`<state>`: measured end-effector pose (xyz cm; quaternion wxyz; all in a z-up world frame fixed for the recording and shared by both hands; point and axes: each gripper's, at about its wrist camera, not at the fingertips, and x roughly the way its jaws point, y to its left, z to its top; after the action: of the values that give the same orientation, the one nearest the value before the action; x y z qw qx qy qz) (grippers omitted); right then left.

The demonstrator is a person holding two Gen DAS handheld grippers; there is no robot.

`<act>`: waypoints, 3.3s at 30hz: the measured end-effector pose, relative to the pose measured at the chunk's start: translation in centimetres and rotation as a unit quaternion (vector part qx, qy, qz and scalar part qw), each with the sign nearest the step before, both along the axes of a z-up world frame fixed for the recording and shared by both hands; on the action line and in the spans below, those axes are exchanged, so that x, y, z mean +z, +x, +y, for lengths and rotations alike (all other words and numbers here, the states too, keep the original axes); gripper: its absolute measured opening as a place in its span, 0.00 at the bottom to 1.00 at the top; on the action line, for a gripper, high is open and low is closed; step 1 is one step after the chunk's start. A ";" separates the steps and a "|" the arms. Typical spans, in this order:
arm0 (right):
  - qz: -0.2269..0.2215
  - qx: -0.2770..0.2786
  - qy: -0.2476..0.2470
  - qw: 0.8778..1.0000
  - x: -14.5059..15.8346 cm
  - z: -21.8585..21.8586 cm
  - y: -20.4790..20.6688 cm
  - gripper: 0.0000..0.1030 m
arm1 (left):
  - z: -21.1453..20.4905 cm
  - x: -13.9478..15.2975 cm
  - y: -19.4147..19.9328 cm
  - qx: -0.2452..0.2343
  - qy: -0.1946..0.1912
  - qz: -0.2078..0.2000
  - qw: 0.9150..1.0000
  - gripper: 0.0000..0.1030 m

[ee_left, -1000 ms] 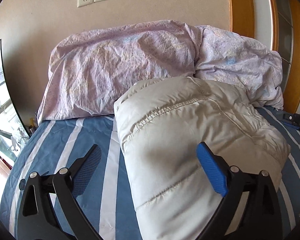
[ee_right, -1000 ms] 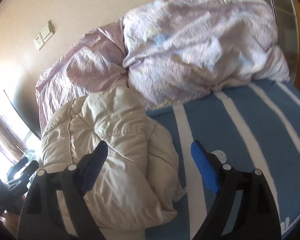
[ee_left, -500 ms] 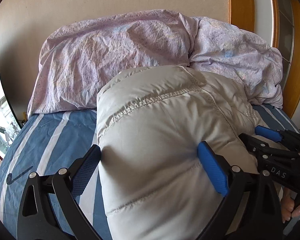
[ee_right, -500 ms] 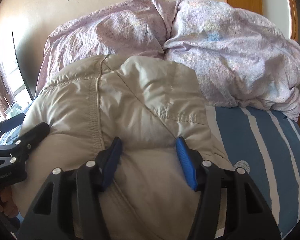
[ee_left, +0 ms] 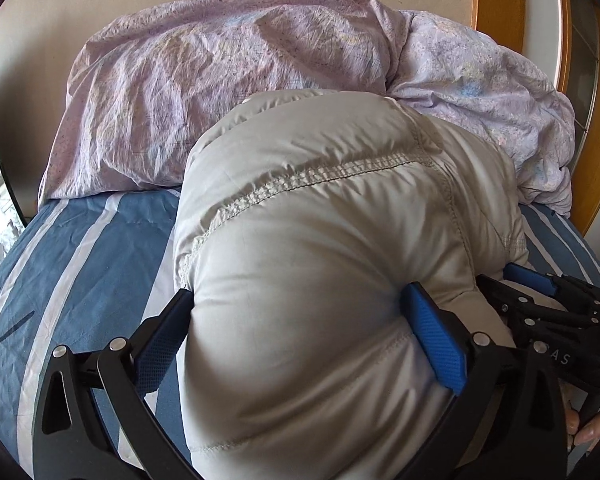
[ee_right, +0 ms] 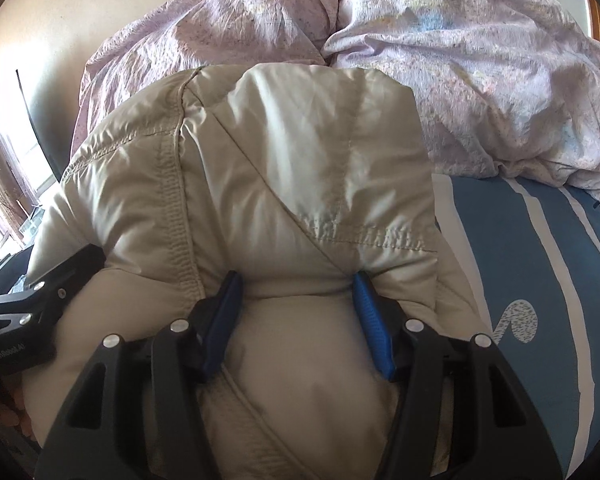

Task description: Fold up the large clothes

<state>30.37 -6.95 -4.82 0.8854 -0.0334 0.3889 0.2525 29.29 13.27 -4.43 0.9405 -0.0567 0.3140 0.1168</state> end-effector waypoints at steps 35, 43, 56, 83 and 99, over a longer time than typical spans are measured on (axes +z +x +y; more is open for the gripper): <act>-0.022 -0.041 -0.005 0.999 5.4 -4.1 -8.1 0.95 | 0.0 3.6 -9.5 -0.002 -0.016 -0.030 0.999 0.99; -0.064 -0.052 -0.026 0.996 6.8 -5.2 -14.2 0.98 | -0.5 3.8 -15.1 0.026 -0.015 -0.036 0.999 0.99; -0.059 -0.074 0.000 0.996 7.4 -9.0 -21.2 0.98 | -3.8 3.0 -20.9 0.036 0.007 -0.024 0.999 0.99; -0.022 -0.074 0.033 0.996 7.0 -11.7 -25.8 0.98 | -7.3 1.9 -21.9 0.001 -0.008 0.010 1.000 0.99; 0.000 -0.073 0.067 0.995 7.2 -12.3 -26.0 0.98 | -7.4 2.3 -22.2 -0.031 -0.065 0.010 0.997 0.99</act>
<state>4.38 -19.25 2.35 0.9017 0.0540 0.3724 0.2129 7.08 5.84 -2.10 0.9348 -0.1067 0.3321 0.0674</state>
